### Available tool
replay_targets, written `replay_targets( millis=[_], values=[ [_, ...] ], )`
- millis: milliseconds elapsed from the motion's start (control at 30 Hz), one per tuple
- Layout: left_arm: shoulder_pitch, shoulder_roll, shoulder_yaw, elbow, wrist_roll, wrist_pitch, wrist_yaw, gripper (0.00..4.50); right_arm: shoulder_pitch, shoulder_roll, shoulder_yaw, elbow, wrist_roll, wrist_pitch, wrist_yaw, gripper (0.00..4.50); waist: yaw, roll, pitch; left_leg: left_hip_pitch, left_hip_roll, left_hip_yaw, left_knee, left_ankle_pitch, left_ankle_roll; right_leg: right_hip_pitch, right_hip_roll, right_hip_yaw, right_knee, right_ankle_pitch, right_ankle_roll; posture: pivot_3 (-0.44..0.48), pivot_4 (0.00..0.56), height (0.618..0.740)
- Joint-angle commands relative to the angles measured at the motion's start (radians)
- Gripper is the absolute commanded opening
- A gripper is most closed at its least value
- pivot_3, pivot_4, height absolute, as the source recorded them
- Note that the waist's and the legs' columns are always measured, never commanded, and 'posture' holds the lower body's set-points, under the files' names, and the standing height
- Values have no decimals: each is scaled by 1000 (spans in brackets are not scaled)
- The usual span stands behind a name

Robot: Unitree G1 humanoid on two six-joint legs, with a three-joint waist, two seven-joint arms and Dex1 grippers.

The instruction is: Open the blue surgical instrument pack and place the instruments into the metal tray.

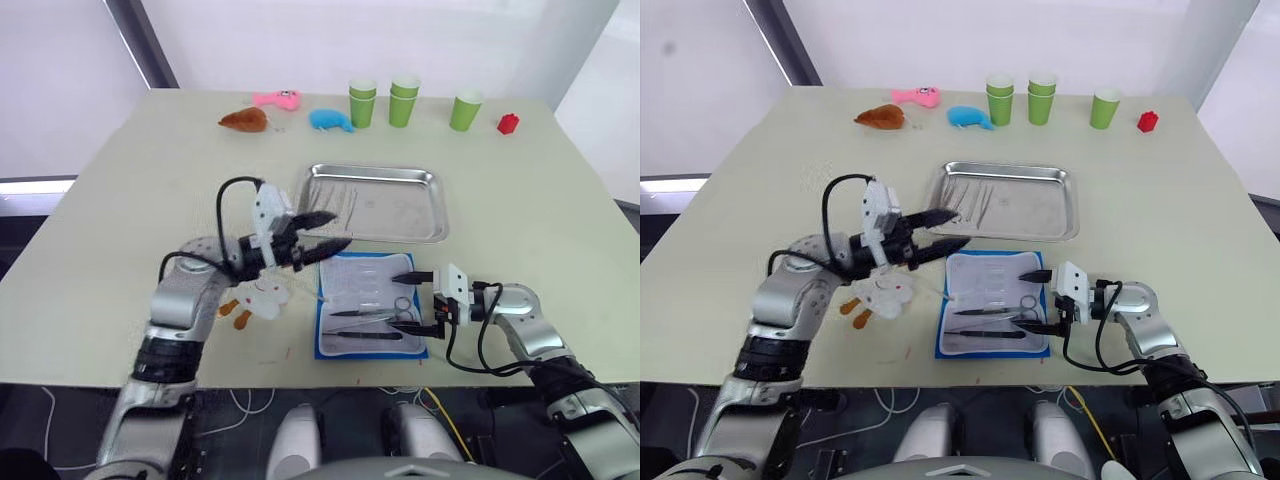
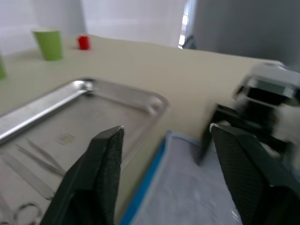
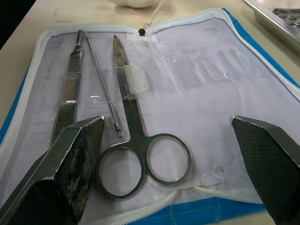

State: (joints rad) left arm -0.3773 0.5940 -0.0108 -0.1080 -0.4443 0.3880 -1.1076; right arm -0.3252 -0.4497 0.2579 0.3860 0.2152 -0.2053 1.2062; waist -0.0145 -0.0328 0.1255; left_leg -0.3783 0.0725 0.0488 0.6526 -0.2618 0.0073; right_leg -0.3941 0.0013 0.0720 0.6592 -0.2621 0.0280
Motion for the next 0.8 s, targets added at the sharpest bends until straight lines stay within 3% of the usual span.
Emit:
replay_targets(
  millis=[33, 267, 467, 667, 800],
  values=[
    [29, 71, 23, -50, -48, -46, -128, 4444, 81, -23, 71, 77, -91, 45, 15, 4500, 2, 0, 0, 0, 0, 0, 0, 0, 0, 0, 0, 0, 0, 0, 0, 0, 150, 739],
    [104, 251, 94, -34, -121, -120, -385, 4444, 81, -26, 68, 77, -90, 45, 18, 4500, 2, 1, 1, 0, 1, 0, -1, 0, 0, 0, -1, -1, -1, -2, -3, 0, 150, 739],
    [111, 326, 109, -24, -150, -156, -495, 4444, 70, -21, 72, 89, -91, 42, 23, 4500, 2, 2, 2, 0, 1, 1, -1, 0, 0, 0, -1, -1, -1, -2, -3, 0, 150, 739],
    [119, 347, 94, -33, -162, -177, -504, 4444, 65, -16, 74, 97, -95, 35, 25, 4500, 2, 2, 2, -1, 1, 1, -1, 0, 0, -2, -1, -1, -1, -2, -3, 0, 150, 739],
    [147, 299, 67, -64, -128, -207, -436, 4444, 67, -16, 73, 96, -94, 35, 24, 4500, 2, 2, 2, -1, 1, 1, -1, 0, 0, -2, -1, -1, -1, -2, -3, 0, 150, 739]
  ],
)
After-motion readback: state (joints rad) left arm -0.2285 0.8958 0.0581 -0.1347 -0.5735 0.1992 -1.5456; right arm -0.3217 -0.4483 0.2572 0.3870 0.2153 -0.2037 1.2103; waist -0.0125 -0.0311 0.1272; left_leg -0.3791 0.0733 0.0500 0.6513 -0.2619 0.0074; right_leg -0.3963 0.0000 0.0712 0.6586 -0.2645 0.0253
